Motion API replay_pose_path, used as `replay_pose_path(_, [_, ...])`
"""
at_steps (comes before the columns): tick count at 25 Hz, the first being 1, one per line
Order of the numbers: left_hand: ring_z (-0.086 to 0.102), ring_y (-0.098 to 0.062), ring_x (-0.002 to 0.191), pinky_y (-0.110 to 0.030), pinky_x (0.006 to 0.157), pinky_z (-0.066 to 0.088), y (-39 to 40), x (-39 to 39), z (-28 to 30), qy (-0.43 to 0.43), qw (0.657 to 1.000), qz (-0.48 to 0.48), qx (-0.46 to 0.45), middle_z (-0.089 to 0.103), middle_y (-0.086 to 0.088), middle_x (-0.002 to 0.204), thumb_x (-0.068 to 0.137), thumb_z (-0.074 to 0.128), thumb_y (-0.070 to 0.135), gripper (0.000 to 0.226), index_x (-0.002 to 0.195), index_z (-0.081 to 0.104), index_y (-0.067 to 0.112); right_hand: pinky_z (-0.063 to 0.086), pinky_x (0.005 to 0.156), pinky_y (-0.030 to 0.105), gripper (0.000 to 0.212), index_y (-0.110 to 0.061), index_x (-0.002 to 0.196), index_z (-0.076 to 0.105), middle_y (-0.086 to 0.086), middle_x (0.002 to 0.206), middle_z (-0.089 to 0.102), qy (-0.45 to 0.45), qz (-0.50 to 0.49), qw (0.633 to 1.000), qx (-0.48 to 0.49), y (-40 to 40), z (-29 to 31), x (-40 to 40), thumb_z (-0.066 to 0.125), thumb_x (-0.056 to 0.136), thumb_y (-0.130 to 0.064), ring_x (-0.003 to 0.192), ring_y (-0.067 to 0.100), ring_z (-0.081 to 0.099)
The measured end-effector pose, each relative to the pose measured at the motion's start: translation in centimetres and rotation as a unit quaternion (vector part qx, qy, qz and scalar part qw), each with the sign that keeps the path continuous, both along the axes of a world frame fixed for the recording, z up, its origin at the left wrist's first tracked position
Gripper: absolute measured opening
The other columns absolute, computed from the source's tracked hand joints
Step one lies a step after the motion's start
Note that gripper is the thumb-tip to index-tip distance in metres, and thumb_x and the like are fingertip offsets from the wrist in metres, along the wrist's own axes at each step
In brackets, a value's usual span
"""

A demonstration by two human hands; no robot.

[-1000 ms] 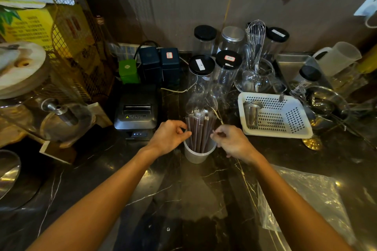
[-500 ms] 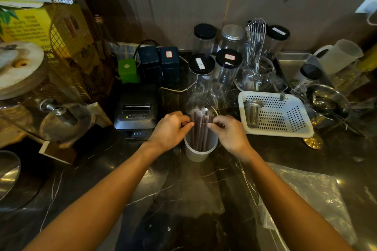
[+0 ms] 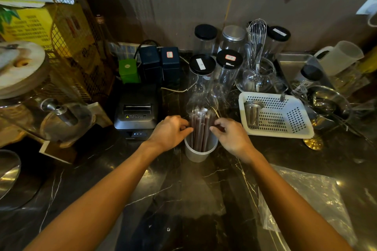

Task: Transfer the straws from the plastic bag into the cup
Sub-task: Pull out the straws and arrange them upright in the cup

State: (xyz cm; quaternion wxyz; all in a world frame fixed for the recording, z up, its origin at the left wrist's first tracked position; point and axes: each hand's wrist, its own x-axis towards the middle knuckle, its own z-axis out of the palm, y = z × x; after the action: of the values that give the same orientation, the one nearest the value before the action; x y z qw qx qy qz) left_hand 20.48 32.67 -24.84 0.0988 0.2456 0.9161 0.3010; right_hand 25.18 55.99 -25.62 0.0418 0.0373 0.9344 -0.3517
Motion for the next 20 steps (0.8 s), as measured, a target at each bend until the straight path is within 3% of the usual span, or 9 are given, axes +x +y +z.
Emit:
replay_pose_path(2, [0.071, -0.014, 0.085, -0.036, 0.081, 0.061, -0.3, 0.2, -0.2, -0.018, 0.999, -0.005, 0.027, 0.074, -0.004, 0.097, 0.1, 0.066, 0.025, 0.018, 0.111, 0.076, 0.015, 0.042, 0.073, 0.018, 0.018, -0.024, 0.117, 0.073, -0.017, 0.101, 0.066, -0.022, -0.007, 0.999, -0.024, 0.3, 0.2, 0.4, 0.065, 0.102, -0.031, 0.088, -0.006, 0.058])
replay_pose_path(4, [0.075, -0.012, 0.085, -0.032, 0.083, 0.062, -0.6, 0.3, -0.3, -0.054, 0.998, -0.002, 0.042, 0.079, -0.005, 0.096, 0.1, 0.067, 0.024, 0.019, 0.113, 0.075, 0.014, 0.042, 0.061, 0.017, 0.01, -0.028, 0.106, 0.072, -0.02, 0.078, 0.069, -0.054, -0.009, 0.997, -0.055, 0.6, 0.5, 0.8, 0.064, 0.104, -0.033, 0.065, -0.011, 0.061])
replay_pose_path(5, [0.076, -0.009, 0.085, -0.029, 0.083, 0.061, -0.7, 0.3, -0.3, -0.077, 0.996, 0.003, 0.049, 0.08, -0.005, 0.095, 0.1, 0.067, 0.024, 0.019, 0.113, 0.075, 0.014, 0.044, 0.054, 0.018, 0.011, -0.028, 0.099, 0.071, -0.016, 0.07, 0.069, -0.074, -0.008, 0.995, -0.065, 0.7, 0.7, 0.9, 0.063, 0.104, -0.035, 0.055, -0.009, 0.061])
replay_pose_path(7, [0.075, -0.001, 0.078, -0.02, 0.076, 0.059, -0.8, 0.3, -0.4, -0.116, 0.991, 0.009, 0.059, 0.079, -0.001, 0.088, 0.099, 0.068, 0.025, 0.017, 0.11, 0.076, 0.015, 0.048, 0.047, 0.022, 0.018, -0.022, 0.093, 0.068, -0.002, 0.073, 0.072, -0.119, -0.013, 0.989, -0.088, 0.9, 1.0, 1.1, 0.062, 0.105, -0.034, 0.044, -0.001, 0.059])
replay_pose_path(9, [0.072, 0.005, 0.072, -0.015, 0.071, 0.054, -0.7, 0.4, -0.4, -0.148, 0.986, 0.025, 0.075, 0.077, 0.004, 0.082, 0.098, 0.069, 0.024, 0.013, 0.106, 0.076, 0.017, 0.05, 0.046, 0.024, 0.013, -0.017, 0.097, 0.067, 0.009, 0.081, 0.076, -0.15, -0.017, 0.981, -0.118, 1.0, 1.2, 1.2, 0.062, 0.105, -0.027, 0.043, 0.006, 0.059])
replay_pose_path(11, [0.072, 0.002, 0.074, -0.02, 0.075, 0.056, -0.5, 0.3, -0.4, -0.159, 0.981, 0.05, 0.095, 0.078, 0.001, 0.086, 0.098, 0.069, 0.02, 0.011, 0.106, 0.076, 0.015, 0.051, 0.045, 0.025, 0.008, -0.014, 0.101, 0.067, 0.012, 0.083, 0.077, -0.157, -0.029, 0.977, -0.139, 0.9, 1.3, 1.0, 0.062, 0.105, -0.019, 0.044, 0.01, 0.059])
replay_pose_path(14, [0.075, -0.012, 0.078, -0.026, 0.078, 0.06, 0.2, -0.2, -0.1, -0.138, 0.982, 0.065, 0.108, 0.079, -0.01, 0.089, 0.099, 0.067, 0.014, 0.014, 0.109, 0.075, 0.009, 0.051, 0.046, 0.025, 0.006, -0.013, 0.103, 0.067, 0.01, 0.079, 0.075, -0.154, -0.055, 0.976, -0.146, 0.9, 1.3, 0.3, 0.061, 0.104, -0.016, 0.046, 0.011, 0.058])
replay_pose_path(17, [0.073, -0.009, 0.067, -0.022, 0.072, 0.056, 0.9, -1.5, 0.1, -0.134, 0.981, 0.076, 0.119, 0.078, -0.014, 0.079, 0.1, 0.066, 0.014, 0.012, 0.108, 0.073, 0.01, 0.053, 0.047, 0.025, 0.006, -0.014, 0.103, 0.067, 0.007, 0.079, 0.072, -0.127, -0.088, 0.978, -0.144, 1.2, 1.5, -1.2, 0.062, 0.104, -0.018, 0.048, 0.01, 0.059])
replay_pose_path(20, [0.073, -0.011, 0.069, -0.021, 0.069, 0.057, 2.2, -2.8, 0.0, -0.133, 0.969, 0.129, 0.164, 0.077, -0.012, 0.08, 0.101, 0.065, 0.017, 0.014, 0.111, 0.074, 0.012, 0.051, 0.046, 0.021, 0.011, -0.015, 0.112, 0.067, 0.008, 0.092, 0.07, -0.092, -0.121, 0.976, -0.157, 1.5, 1.5, -3.0, 0.062, 0.104, -0.02, 0.059, 0.012, 0.061])
